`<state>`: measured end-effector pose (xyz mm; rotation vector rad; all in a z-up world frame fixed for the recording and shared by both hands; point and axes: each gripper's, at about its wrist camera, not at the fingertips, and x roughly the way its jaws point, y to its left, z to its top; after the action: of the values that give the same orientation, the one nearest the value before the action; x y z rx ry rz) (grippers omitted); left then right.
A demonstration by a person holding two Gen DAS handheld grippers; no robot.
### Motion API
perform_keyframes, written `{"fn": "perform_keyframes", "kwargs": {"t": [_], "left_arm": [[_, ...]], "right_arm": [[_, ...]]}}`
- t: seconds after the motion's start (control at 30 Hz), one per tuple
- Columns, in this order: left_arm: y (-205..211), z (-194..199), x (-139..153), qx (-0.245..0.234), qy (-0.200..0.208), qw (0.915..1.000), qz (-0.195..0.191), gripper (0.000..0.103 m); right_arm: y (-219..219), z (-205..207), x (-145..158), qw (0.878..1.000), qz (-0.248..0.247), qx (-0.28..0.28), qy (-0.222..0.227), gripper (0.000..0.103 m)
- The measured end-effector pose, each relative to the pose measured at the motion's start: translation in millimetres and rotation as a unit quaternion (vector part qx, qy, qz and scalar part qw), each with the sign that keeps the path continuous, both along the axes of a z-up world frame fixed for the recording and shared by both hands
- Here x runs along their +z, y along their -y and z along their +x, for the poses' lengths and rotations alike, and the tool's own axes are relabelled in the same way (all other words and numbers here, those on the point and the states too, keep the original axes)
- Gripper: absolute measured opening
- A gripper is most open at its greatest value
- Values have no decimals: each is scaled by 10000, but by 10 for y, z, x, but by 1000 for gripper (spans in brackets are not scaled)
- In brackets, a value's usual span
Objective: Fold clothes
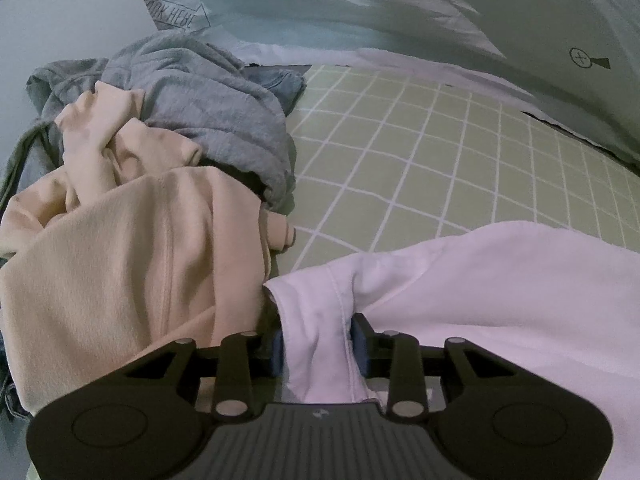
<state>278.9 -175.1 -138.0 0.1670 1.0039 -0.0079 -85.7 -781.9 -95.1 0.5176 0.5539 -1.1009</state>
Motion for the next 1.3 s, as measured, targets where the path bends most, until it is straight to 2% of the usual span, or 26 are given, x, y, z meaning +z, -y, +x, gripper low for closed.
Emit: {"fn": "perform_keyframes", "kwargs": {"t": [0.13,0.27,0.33,0.4,0.43,0.5,0.53,0.63,0.73,0.8,0.87,0.9,0.93,0.97,1.0,1.03,1.1,1.17,1.3], "left_arm": [[-13,16,2,-99,-39,9999,29,42],[-62,40,-1,-60,-83,9999,-87,45],[-71,49,-3,-56,-105,9998,-137,45],[-72,62,1,-102,-144,9997,-185,43],[-68,68,4,-148,-171,9995,-217,35],[-32,93,24,-211,-253,9993,-201,27],[-3,106,47,-229,-268,9992,-171,22],[81,146,157,-297,-160,9991,-264,20],[173,198,268,-375,3,9982,-460,20],[289,268,221,-389,32,9985,-376,21],[359,329,99,-257,-38,9994,-230,32],[382,349,42,-164,-93,9996,-190,36],[391,328,63,-123,-46,9998,-163,39],[397,300,97,-91,19,9999,-138,42],[365,246,151,-111,138,9998,-106,50],[327,188,208,-140,266,9995,-73,64],[241,63,318,-182,496,9986,-38,77],[130,-93,423,-195,577,9981,-132,77],[-77,-461,501,-236,445,9979,-399,79]], "right_arm": [[324,521,-168,9990,193,342,208,59],[582,915,-361,9981,357,419,-267,55],[659,1001,-460,9967,483,344,-557,50],[640,992,-466,9968,418,291,-617,34],[645,967,-452,9973,385,227,-579,14],[772,863,-485,9985,446,146,-281,6],[836,833,-485,9988,437,112,-201,5],[1108,841,-371,9997,88,-4,-229,4],[1374,820,-164,9992,-12,-274,298,4],[1511,880,-120,9985,5,-331,442,5],[1605,985,-148,9992,190,-158,305,8],[1577,1019,-149,9998,142,-91,126,25],[1536,1048,-145,10000,61,-32,-62,58],[1428,1005,-107,9998,-120,42,-119,83],[1303,944,-62,9993,-324,120,-144,89],[1178,882,-17,9983,-527,197,-168,94],[875,681,55,9964,-640,520,-185,95],[542,446,102,9942,-626,844,-248,98],[-317,-111,116,9876,-545,1380,-512,100]]}}
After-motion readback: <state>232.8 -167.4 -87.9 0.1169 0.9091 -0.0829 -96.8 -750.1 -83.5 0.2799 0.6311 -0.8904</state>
